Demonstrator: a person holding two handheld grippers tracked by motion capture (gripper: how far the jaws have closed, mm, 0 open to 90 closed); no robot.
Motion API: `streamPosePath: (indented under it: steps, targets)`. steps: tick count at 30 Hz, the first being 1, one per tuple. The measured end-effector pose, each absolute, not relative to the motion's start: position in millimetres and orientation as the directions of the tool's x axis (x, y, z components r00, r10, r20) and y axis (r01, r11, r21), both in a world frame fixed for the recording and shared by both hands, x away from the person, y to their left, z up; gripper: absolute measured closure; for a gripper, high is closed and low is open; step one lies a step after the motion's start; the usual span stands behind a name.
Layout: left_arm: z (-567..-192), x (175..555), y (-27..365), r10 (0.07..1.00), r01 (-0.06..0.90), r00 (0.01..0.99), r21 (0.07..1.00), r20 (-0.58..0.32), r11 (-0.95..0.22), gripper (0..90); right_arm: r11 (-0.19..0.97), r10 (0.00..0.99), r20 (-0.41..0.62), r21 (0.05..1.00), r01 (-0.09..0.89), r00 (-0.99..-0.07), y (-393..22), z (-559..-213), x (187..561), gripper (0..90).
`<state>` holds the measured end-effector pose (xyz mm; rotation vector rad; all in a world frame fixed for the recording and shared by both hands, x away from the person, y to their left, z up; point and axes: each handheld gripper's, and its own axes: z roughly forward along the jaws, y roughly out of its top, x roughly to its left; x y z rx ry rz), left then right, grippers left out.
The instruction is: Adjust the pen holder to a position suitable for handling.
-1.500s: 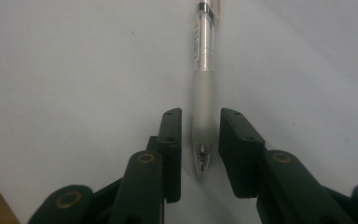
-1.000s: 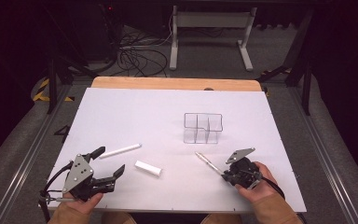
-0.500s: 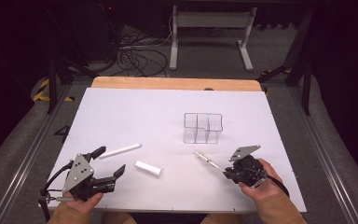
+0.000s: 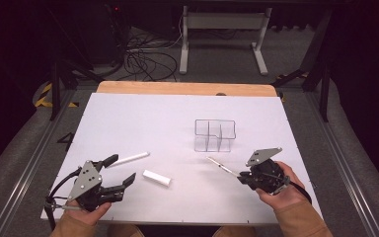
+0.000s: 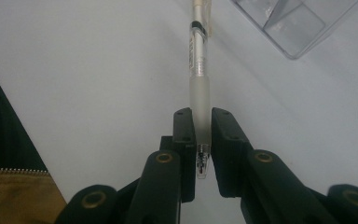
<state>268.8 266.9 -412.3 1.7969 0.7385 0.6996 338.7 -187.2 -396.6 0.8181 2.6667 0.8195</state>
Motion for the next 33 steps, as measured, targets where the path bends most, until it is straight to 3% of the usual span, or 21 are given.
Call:
streamPosePath:
  steps: [7, 14, 19, 25, 33]
  targets:
    - [-411.0, 269.4, 266.9, 0.744, 0.139, 0.649, 0.938, 0.156, -0.318, 22.7, 0.691, 0.566, -0.061, 0.579, 0.433, -0.822, -187.0, -389.8, 339.4, 81.2]
    - [-404.6, 271.9, 267.8, 0.718, 0.150, 0.684, 0.938, 0.130, -0.312, 20.0, 0.707, 0.533, -0.062, 0.581, 0.404, -0.844, -182.5, -380.5, 341.6, 81.2]
    - [-401.5, 275.2, 267.2, 0.704, 0.154, 0.698, 0.932, 0.131, -0.327, 19.8, 0.743, 0.466, -0.083, 0.577, 0.339, -0.881, -172.7, -368.5, 346.9, 81.2]
    - [-398.0, 282.1, 266.6, 0.678, 0.171, 0.731, 0.944, 0.070, -0.282, 18.7, 0.771, 0.403, -0.094, 0.571, 0.282, -0.911, -161.1, -358.6, 352.4, 81.2]
    - [-394.7, 285.2, 264.0, 0.673, 0.172, 0.736, 0.943, 0.070, -0.286, 11.0, 0.807, 0.305, -0.100, 0.555, 0.201, -0.947, -139.8, -347.0, 358.1, 81.1]
